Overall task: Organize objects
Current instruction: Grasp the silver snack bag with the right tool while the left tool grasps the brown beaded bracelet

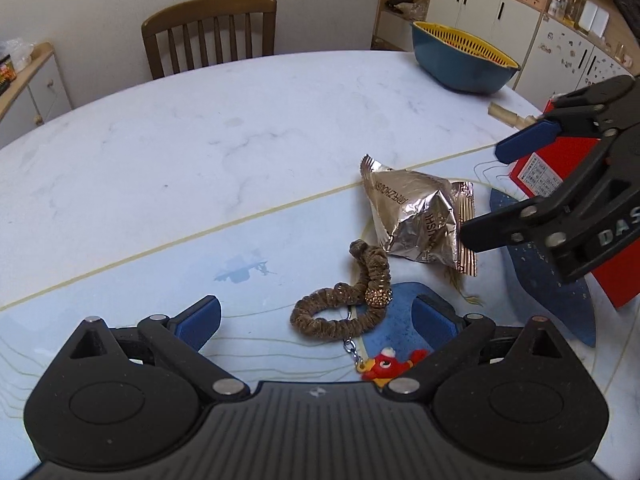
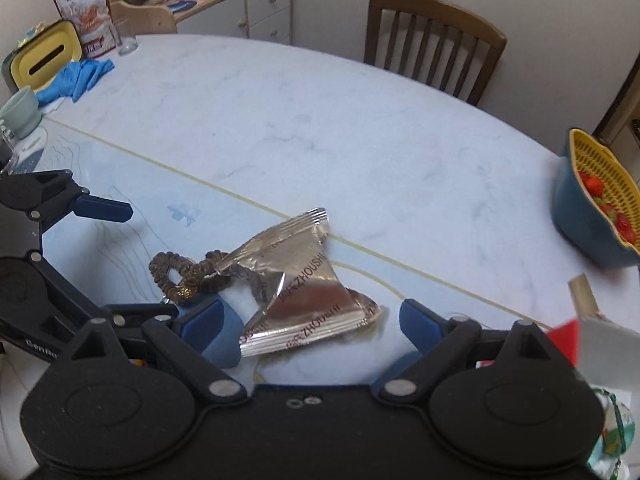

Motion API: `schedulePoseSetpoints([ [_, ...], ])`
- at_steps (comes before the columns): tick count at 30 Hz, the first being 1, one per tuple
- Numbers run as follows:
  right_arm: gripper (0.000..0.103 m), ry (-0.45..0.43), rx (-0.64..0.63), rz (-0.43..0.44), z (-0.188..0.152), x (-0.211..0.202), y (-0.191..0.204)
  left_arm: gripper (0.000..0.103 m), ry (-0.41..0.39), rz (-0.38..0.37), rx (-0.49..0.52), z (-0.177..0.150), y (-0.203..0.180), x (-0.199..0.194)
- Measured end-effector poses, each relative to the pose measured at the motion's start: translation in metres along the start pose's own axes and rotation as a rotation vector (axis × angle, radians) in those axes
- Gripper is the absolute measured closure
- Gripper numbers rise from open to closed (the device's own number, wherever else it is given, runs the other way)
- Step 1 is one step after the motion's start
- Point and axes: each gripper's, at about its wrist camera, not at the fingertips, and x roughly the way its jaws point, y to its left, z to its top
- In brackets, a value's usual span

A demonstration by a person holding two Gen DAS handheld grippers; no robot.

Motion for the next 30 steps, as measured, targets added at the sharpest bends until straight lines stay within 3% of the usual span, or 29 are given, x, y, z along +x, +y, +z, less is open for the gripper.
schedulePoseSetpoints([
  [13,0.010,0.035,-0.015,0.030,0.014,0.044,-0.008,0.004,-0.030,-0.038,0.048,0.000,-0.004,0.017],
  [21,0.019,0.037,-0.036,0.045,0.021,0.056,-0.004,0.030,-0.038,-0.025,0.068,-0.002,-0.005,0.019],
  [26,0.027,0.044,-0.016,0.067,0.020,0.057,-0.005,0.058,-0.040,-0.047,0.067,-0.001,-0.007,0.016],
  [30,0.041,0.047,0.023,0.092,0.018,0.056,-0.007,0.070,-0.032,-0.065,0.055,0.002,-0.006,0.015],
])
